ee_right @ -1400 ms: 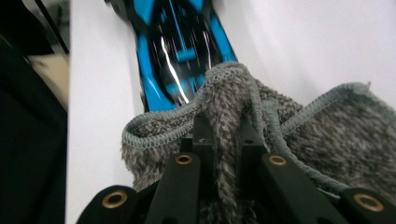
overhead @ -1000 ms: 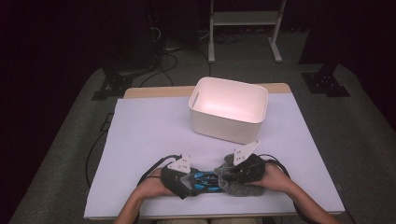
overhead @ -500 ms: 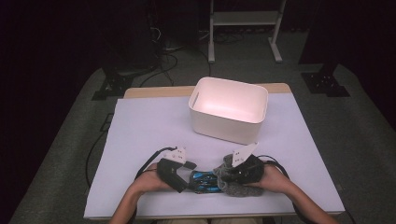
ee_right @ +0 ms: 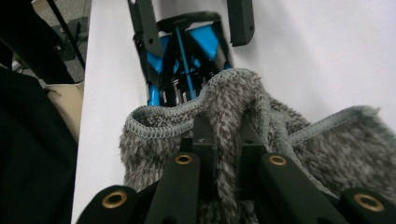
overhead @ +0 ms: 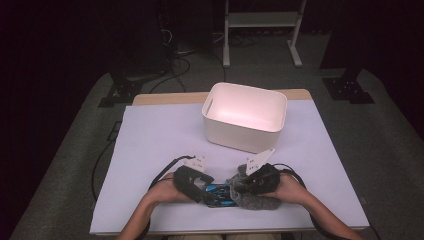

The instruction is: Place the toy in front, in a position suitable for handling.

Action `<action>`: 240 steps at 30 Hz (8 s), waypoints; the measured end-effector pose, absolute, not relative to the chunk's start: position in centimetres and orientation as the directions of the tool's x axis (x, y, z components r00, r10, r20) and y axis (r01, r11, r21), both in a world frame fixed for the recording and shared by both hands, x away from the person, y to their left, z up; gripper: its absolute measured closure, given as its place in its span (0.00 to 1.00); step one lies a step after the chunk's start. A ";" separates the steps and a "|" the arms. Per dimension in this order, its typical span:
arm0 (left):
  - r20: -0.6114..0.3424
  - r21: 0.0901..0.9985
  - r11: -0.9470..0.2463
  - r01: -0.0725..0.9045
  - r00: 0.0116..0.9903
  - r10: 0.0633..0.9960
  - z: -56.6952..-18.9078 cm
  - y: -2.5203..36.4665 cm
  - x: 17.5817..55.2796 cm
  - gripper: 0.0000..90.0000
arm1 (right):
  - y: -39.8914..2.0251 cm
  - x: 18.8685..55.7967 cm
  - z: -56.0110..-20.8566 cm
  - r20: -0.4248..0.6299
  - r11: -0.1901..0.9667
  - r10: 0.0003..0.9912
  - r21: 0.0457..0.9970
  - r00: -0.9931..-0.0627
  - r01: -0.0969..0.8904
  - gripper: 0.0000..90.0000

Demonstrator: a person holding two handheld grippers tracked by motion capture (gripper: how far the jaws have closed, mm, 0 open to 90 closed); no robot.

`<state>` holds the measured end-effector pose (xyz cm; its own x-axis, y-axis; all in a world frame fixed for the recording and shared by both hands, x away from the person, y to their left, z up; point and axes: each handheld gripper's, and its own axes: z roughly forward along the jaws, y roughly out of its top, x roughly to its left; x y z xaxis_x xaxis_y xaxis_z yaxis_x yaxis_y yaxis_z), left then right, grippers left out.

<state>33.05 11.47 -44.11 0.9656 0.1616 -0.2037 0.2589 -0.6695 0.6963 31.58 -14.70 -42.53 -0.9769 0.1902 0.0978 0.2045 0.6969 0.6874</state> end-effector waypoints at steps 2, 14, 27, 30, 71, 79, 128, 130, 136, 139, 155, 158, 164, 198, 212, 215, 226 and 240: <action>-0.200 0.693 -0.673 0.257 0.966 0.162 -44.1 11.4 33.0 0.33 | -14.7 31.5 -42.5 0.106 0.696 0.191 0.687 -0.976 0.211 0.91; -0.165 0.684 -0.692 0.232 0.973 0.163 -43.6 10.7 32.3 0.40 | -14.4 30.6 -41.8 0.069 0.720 0.166 0.674 -0.984 0.169 0.91; -0.314 0.654 -0.675 0.343 0.934 0.171 -44.2 11.8 33.7 0.30 | -13.4 31.8 -42.0 0.117 0.712 0.160 0.674 -0.980 0.197 0.91; -0.337 0.647 -0.668 0.368 0.924 0.182 -44.4 11.9 33.7 0.30 | -13.5 31.9 -42.0 0.122 0.712 0.158 0.673 -0.980 0.199 0.91; -0.005 0.627 -0.772 0.101 0.992 0.126 -42.1 10.7 30.0 0.35 | -12.1 33.3 -40.8 0.189 0.725 0.109 0.657 -0.976 0.208 0.92; 0.016 0.624 -0.776 0.091 0.992 0.129 -42.0 10.6 29.6 0.35 | -12.4 31.9 -40.9 0.187 0.726 0.081 0.662 -0.979 0.187 0.93; 0.157 0.601 -0.799 -0.025 0.984 0.088 -41.7 10.6 27.9 0.37 | -12.8 36.1 -42.3 0.416 0.758 0.121 0.548 -0.901 0.354 0.47; 0.155 0.602 -0.798 -0.024 0.984 0.087 -41.6 10.6 27.9 0.37 | -12.9 36.0 -42.4 0.421 0.753 0.119 0.552 -0.899 0.358 0.50; 0.028 0.635 -0.767 0.092 0.989 0.142 -41.7 11.4 29.3 0.32 | -13.0 35.0 -41.9 0.355 0.751 0.101 0.585 -0.929 0.305 0.51; -0.096 0.665 -0.715 0.217 0.974 0.207 -42.1 12.0 30.4 0.30 | -13.0 34.1 -41.6 0.306 0.751 0.094 0.602 -0.947 0.269 0.52; -0.256 0.640 -0.728 0.247 0.961 0.101 -42.9 10.8 31.0 0.54 | -13.6 30.8 -40.9 0.104 0.722 0.093 0.678 -0.990 0.139 0.52; -0.190 0.641 -0.746 0.179 0.979 0.072 -42.4 10.6 30.8 0.54 | -13.8 30.5 -40.7 0.081 0.714 0.092 0.689 -0.992 0.122 0.55; 0.014 0.629 -0.777 0.026 0.999 0.045 -41.7 10.3 30.1 0.54 | -14.1 30.4 -39.8 0.038 0.694 0.109 0.713 -0.993 0.103 0.67; -0.070 0.742 -0.654 0.149 0.987 0.146 -42.6 13.3 30.4 0.62 | -12.8 30.1 -38.5 -0.062 0.697 0.107 0.716 -0.992 0.030 0.86; -0.066 0.753 -0.642 0.143 0.988 0.142 -42.8 13.5 30.4 0.63 | -7.3 30.1 -38.0 -0.087 0.734 0.005 0.677 -0.996 -0.055 0.89; -0.070 0.756 -0.638 0.148 0.987 0.145 -42.9 13.5 30.3 0.64 | -7.3 30.3 -38.2 -0.081 0.741 -0.001 0.669 -0.997 -0.055 0.89; -0.063 0.755 -0.641 0.139 0.988 0.140 -42.9 13.5 30.3 0.64 | -10.5 30.2 -38.1 -0.062 0.745 0.054 0.667 -0.997 -0.001 0.89; -0.065 0.764 -0.631 0.137 0.989 0.136 -43.0 13.6 30.4 0.63 | -9.3 30.3 -38.3 -0.065 0.747 0.034 0.665 -0.997 -0.017 0.89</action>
<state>30.37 13.62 -43.04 0.9886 0.1358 -0.0655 0.1373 -0.6309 0.7636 30.31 -9.31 -38.27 -0.9973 0.0342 -0.0647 -0.0175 0.7469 0.6647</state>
